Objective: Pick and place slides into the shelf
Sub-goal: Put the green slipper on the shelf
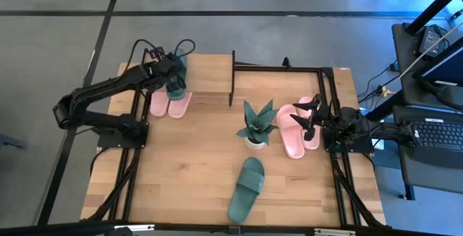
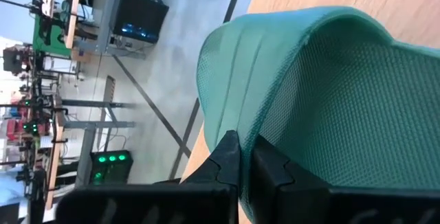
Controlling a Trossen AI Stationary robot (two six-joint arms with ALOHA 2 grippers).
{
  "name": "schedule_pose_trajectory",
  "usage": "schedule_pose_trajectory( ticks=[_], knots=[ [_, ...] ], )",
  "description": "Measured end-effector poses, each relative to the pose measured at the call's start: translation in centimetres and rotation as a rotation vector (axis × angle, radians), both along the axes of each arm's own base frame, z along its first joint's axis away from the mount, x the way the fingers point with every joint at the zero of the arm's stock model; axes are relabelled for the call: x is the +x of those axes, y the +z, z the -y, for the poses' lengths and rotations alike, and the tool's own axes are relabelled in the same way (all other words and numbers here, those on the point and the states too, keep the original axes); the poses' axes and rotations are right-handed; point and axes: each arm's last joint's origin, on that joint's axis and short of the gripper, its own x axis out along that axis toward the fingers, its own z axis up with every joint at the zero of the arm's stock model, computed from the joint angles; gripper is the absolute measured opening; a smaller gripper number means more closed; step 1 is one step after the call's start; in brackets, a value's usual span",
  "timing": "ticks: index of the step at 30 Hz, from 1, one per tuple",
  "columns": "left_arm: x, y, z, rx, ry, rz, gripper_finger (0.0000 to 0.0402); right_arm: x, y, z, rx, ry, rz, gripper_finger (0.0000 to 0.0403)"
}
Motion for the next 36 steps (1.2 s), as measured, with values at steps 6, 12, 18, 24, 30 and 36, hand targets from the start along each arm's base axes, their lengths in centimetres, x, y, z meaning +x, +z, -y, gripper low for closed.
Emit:
schedule_pose_trajectory(
  ticks=[6, 12, 18, 24, 30, 36],
  knots=[
    [-0.5, -0.1, -0.7, 0.004, 0.037, 0.004, 0.0002, 0.0, 0.0, 0.0, -0.002, 0.000, -0.001, 0.0221],
    [-1.0, -0.2, -1.2, 0.002, 0.066, 0.003, 0.0018, 0.0, 0.0, 0.0, -0.001, 0.000, -0.001, 0.0221],
    [-1.0, -0.2, -1.2, 0.000, 0.062, -0.009, 0.0035, 0.0, 0.0, 0.0, -0.001, 0.000, 0.000, 0.0221],
    [-1.0, -0.2, -1.2, -0.001, 0.054, -0.021, 0.0038, 0.0, 0.0, 0.0, -0.001, 0.000, 0.000, 0.0221],
    [-1.0, -0.2, -1.2, -0.003, 0.049, -0.027, 0.0044, 0.0, 0.0, 0.0, -0.001, -0.001, 0.000, 0.0221],
    [-1.0, -0.2, -1.2, -0.005, 0.036, -0.046, 0.0087, 0.0, 0.0, 0.0, 0.000, -0.001, 0.000, 0.0221]
  ],
)
